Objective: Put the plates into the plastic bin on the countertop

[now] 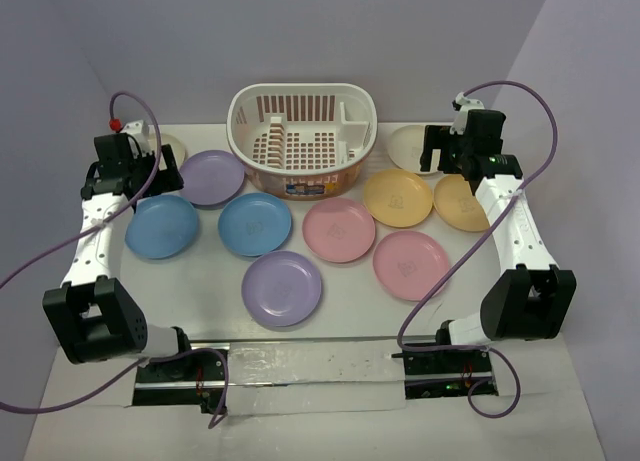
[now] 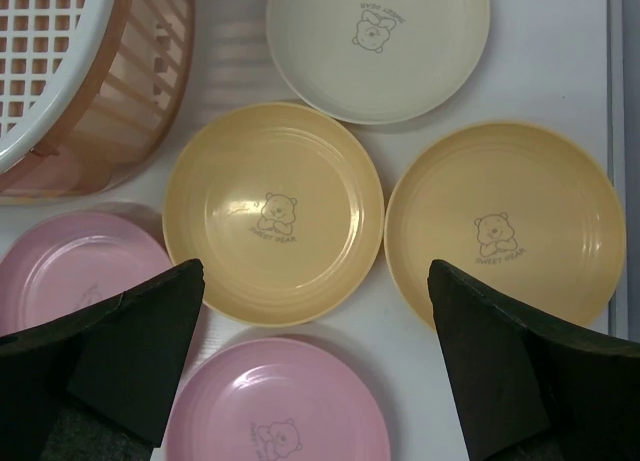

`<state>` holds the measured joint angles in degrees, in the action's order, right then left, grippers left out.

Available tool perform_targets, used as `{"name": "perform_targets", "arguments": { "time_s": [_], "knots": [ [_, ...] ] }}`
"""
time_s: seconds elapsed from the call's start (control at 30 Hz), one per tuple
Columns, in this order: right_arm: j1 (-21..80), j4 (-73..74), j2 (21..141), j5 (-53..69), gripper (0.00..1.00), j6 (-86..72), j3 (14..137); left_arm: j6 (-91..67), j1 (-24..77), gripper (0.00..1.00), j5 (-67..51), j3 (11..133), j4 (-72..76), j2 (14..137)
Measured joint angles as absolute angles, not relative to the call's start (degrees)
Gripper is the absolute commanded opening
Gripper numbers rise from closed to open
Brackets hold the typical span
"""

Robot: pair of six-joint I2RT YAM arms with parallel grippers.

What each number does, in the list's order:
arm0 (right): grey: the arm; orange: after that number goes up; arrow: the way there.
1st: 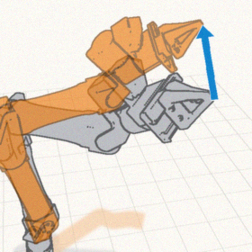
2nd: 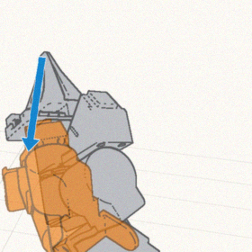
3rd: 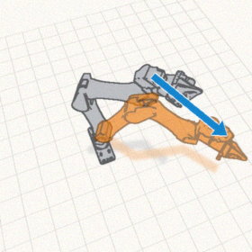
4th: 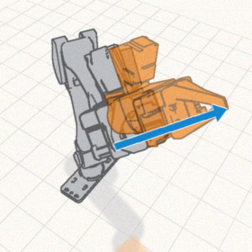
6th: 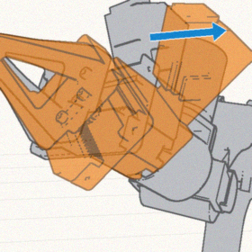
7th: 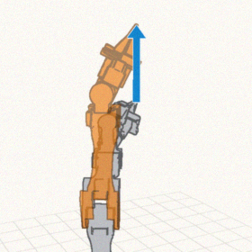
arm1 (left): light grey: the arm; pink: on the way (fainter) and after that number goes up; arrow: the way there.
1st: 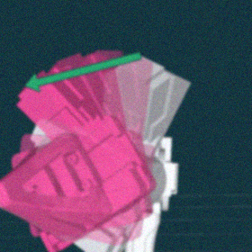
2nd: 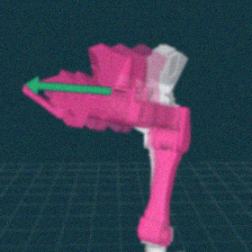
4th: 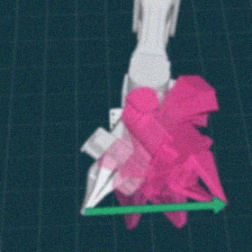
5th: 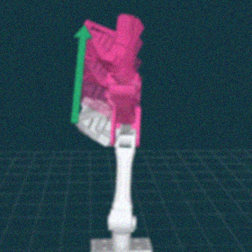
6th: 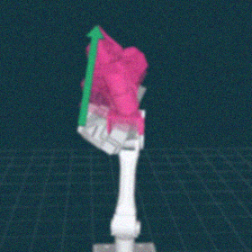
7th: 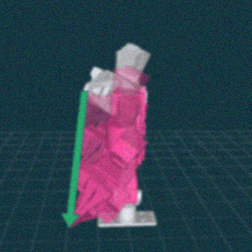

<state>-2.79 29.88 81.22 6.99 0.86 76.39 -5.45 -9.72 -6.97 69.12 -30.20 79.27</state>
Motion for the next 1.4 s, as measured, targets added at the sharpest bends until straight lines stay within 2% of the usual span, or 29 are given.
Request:
{"name": "perform_targets", "arguments": {
  "time_s": [0.13, 0.43, 0.73, 0.97, 1.2, 1.4],
  "knots": [
    [-2.84, 29.99, 81.41, 7.04, 1.0, 0.85, 76.49, -8.7, -11.75, 0.96, -3.41, 74.91, -32.08, 84.7],
    [-2.9, 30.52, 82.02, 6.81, 1.0, 0.08, 76.62, -16.73, -18.49, 0.99, 5.27, 96.07, -36.03, 107.18],
    [-2.9, 30.94, 84.19, 6.37, 1.0, -1.35, 78.15, -22.69, -22.61, 0.91, 6.45, 113.29, -41.13, 127.9],
    [-2.9, 31.38, 86.37, 5.92, 1.0, -1.45, 78.59, -25.14, -22.71, 0.86, 6.02, 118.2, -41.22, 133.8],
    [-2.9, 31.45, 87.77, 5.58, 1.0, -1.43, 78.76, -26.38, -22.37, 0.73, 5.51, 121.6, -40.61, 137.67],
    [-2.9, 31.99, 88.78, 5.4, 1.0, -1.43, 79.34, -26.4, -22.02, 0.51, 5.05, 122.19, -39.52, 140.19]
  ]
}}
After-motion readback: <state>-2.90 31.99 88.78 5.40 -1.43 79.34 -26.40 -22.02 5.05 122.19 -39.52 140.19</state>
